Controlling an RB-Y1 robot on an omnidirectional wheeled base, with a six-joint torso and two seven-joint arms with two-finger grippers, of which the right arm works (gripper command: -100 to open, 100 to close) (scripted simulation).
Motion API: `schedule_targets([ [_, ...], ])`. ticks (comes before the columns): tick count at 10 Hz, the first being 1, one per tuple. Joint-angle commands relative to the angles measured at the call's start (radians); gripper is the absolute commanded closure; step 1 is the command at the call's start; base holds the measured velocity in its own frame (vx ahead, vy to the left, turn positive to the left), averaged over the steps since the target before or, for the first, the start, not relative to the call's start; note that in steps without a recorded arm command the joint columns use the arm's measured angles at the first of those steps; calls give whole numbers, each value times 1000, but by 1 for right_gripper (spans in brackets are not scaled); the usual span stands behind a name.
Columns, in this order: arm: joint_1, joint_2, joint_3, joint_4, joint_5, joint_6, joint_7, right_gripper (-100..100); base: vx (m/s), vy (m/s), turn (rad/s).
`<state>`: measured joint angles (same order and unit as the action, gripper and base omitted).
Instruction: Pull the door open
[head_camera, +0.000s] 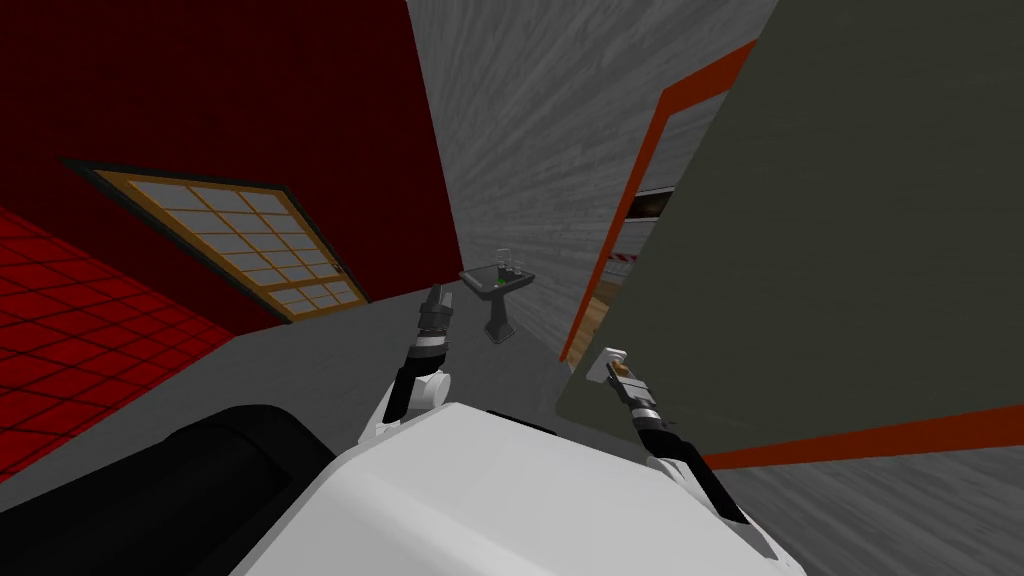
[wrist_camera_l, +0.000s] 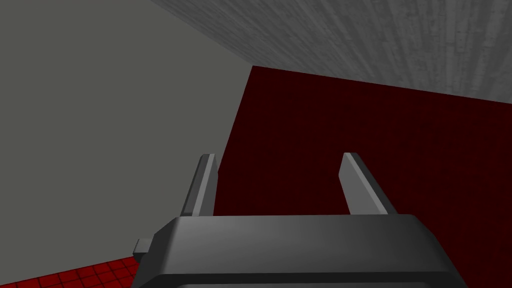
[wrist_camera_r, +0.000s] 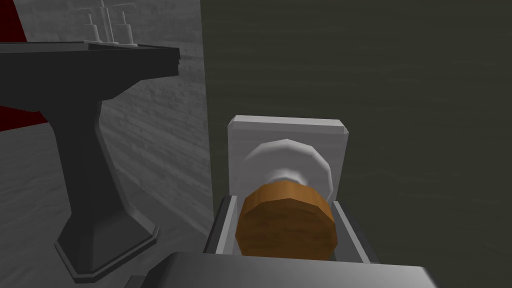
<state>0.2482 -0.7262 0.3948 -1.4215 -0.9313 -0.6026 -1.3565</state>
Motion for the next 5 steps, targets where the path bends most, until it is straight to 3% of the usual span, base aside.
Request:
schedule_targets([
  [1, 4, -15, 12, -4, 5, -16, -16, 100, -184, -81, 162],
  [5, 17, -60, 46, -9, 20, -57, -60, 100, -242, -85, 147],
])
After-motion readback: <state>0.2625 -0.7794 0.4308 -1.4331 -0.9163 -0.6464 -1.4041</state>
